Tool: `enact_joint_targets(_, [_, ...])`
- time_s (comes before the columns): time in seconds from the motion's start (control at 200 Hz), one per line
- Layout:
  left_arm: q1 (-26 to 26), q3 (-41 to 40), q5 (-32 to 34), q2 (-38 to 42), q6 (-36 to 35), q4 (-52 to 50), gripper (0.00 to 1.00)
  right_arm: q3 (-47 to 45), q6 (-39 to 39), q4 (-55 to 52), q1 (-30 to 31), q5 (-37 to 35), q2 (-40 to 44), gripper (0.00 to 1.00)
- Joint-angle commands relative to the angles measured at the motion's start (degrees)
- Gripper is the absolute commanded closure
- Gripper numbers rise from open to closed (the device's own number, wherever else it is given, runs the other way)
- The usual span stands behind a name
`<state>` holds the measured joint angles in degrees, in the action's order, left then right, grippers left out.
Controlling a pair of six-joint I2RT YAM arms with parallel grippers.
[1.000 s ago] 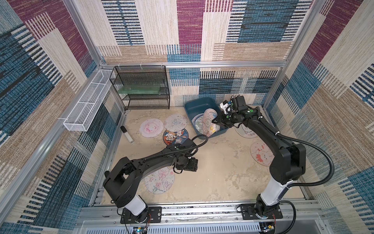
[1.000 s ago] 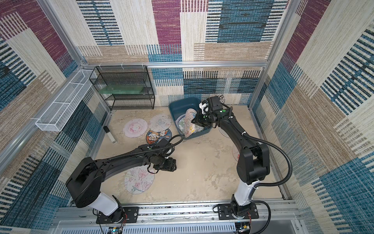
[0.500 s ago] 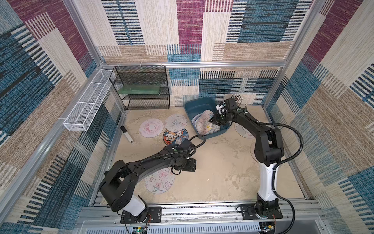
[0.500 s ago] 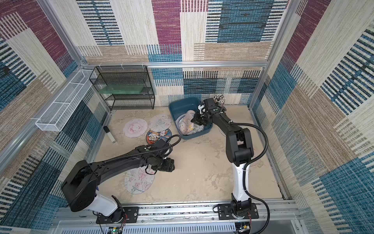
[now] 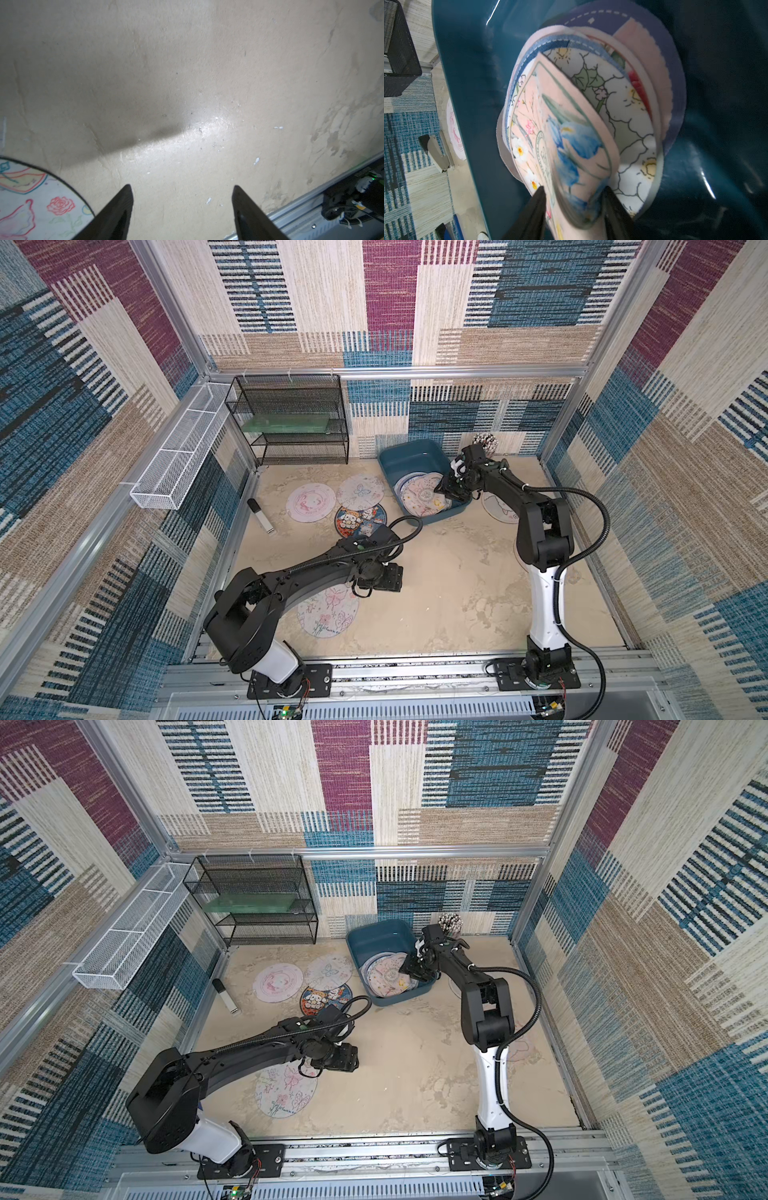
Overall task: Put the coasters into the storage box
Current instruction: Place the coaster in the storage box.
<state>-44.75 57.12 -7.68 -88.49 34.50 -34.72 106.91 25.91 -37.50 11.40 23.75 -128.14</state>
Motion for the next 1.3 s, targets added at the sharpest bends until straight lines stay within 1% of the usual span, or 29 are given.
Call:
enact_joint_targets(0.0, [0.05, 0.77, 1.68, 0.24, 0.3, -1.75, 0.26, 1.4, -1.25, -2.54, 0.45, -4.46, 0.68, 0.41])
enact_joint_targets(0.085, [0.5, 0.75, 2.51, 0.78, 0.3, -2.93, 0.26, 1.72, -1.58, -3.99, 0.7, -6.28, 1.6, 0.31])
enact_joint_targets(0.135, [1.06, 0.34, 2.97, 1.33, 0.57, -3.49, 0.26, 1.63, -1.9, -4.63, 0.81, -7.19, 2.32, 0.28])
enact_joint_targets(0.24, [3.74, -1.23, 3.62, 3.32, 1.59, -4.66, 0.25, 1.89, -2.78, -6.15, 1.37, -9.59, 3.97, 0.17])
enact_joint_targets(0.27, [4.72, -1.8, 3.68, 4.07, 1.78, -5.06, 0.25, 1.89, -3.1, -6.49, 1.44, -10.02, 4.48, 0.12])
enact_joint_targets(0.29, [5.41, -2.23, 3.72, 4.58, 1.92, -5.21, 0.25, 1.82, -3.29, -6.68, 1.51, -10.25, 4.85, 0.1])
enact_joint_targets(0.441, [11.69, -5.5, 4.47, 9.02, 2.83, -6.96, 0.23, 0.51, -3.87, -7.76, 2.02, -11.05, 7.46, 0.03])
enact_joint_targets(0.521, [14.98, -6.77, 5.41, 11.04, 2.85, -8.66, 0.22, -0.42, -4.29, -7.94, 2.34, -10.51, 9.06, 0.02])
enact_joint_targets(0.651, [19.61, -7.82, 7.82, 13.86, 2.41, -11.91, 0.22, -2.24, -5.49, -8.07, 3.81, -7.37, 12.4, 0.0])
enact_joint_targets(0.801, [23.27, -8.99, 11.17, 15.91, 2.22, -14.66, 0.2, -6.71, -6.83, -6.07, 6.65, -2.55, 17.01, 0.04])
enact_joint_targets(1.002, [31.37, -14.06, 10.1, 17.82, 1.77, -13.43, 0.18, -12.08, -6.77, -3.63, 10.1, 2.28, 22.3, 0.05])
enact_joint_targets(1.102, [34.22, -16.12, 12.02, 17.83, 1.18, -13.13, 0.16, -13.91, -6.69, -3.05, 11.04, 3.44, 24.25, 0.05])
enact_joint_targets(1.292, [38.08, -19.04, 12.2, 16.95, 0.88, -8.57, 0.15, -16.97, -6.5, -1.69, 11.26, 4.29, 27.28, 0.05])
